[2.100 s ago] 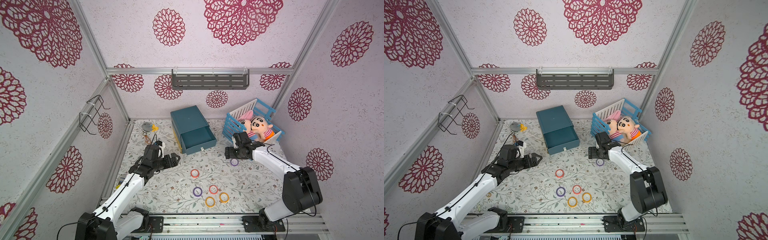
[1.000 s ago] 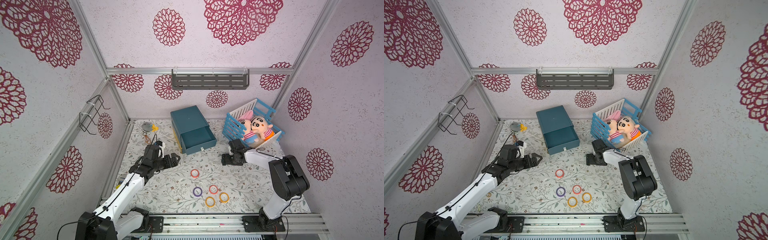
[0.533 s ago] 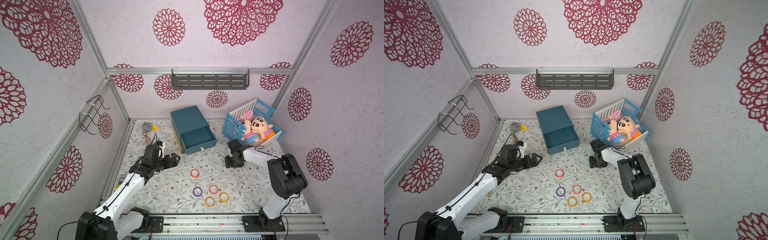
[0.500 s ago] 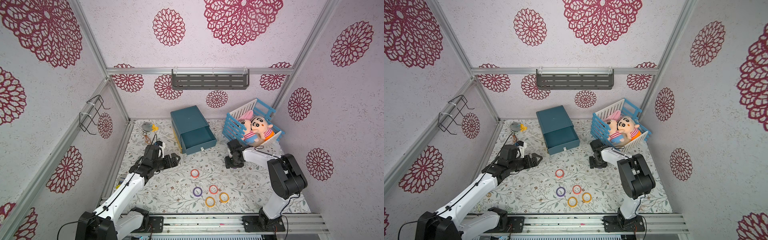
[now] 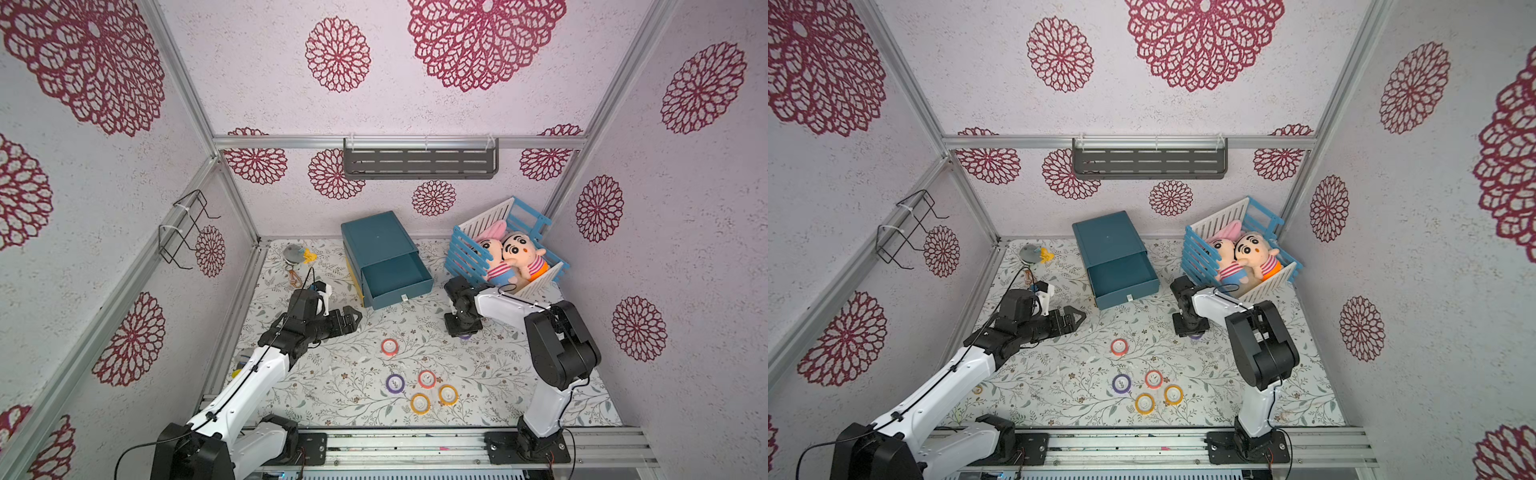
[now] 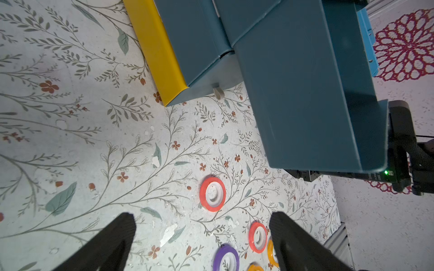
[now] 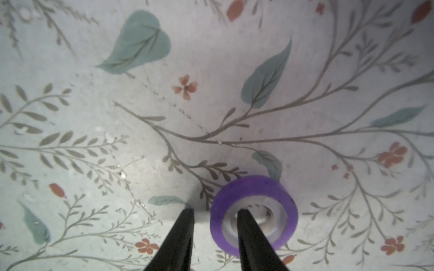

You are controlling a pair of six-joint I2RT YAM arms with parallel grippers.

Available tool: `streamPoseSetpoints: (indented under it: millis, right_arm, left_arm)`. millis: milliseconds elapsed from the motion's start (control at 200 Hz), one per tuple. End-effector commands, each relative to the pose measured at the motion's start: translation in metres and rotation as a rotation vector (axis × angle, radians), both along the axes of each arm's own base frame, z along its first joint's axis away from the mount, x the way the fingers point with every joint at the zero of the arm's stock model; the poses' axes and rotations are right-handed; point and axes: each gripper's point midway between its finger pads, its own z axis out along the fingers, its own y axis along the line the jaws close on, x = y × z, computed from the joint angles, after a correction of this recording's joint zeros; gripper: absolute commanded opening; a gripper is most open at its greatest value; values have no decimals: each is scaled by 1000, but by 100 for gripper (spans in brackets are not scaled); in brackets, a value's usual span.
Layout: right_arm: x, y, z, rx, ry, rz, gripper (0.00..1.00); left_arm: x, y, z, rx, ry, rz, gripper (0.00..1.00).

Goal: Place the transparent tape into the drawer according to color
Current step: Pick up the tape at the center of the board.

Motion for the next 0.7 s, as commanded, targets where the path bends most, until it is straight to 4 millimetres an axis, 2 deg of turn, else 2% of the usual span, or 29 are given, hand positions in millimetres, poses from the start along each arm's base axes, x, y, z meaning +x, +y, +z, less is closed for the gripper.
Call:
streamPoseSetpoints:
  millis: [0, 120, 265, 380, 541, 696]
  right_arm:
    - [-39, -20, -24, -96, 154, 22, 34]
    - [-46, -26, -32, -124, 177, 28, 28]
    - [-47, -29, -38, -140, 192, 31, 17]
    - [-48, -29, -39, -143, 197, 33, 0]
    - [-46, -30, -35, -145, 185, 34, 0]
    - [-39, -29, -24, -128, 140, 16, 0]
  left_arm:
    - [-2, -3, 0, 2, -18, -20, 97]
    - [-1, -3, 0, 2, -19, -20, 97]
    - [-1, -4, 1, 0, -18, -20, 97]
    - [-2, -3, 1, 3, -17, -21, 97]
    - [-1, -3, 3, 3, -21, -19, 97]
    - [-1, -3, 3, 5, -19, -18, 97]
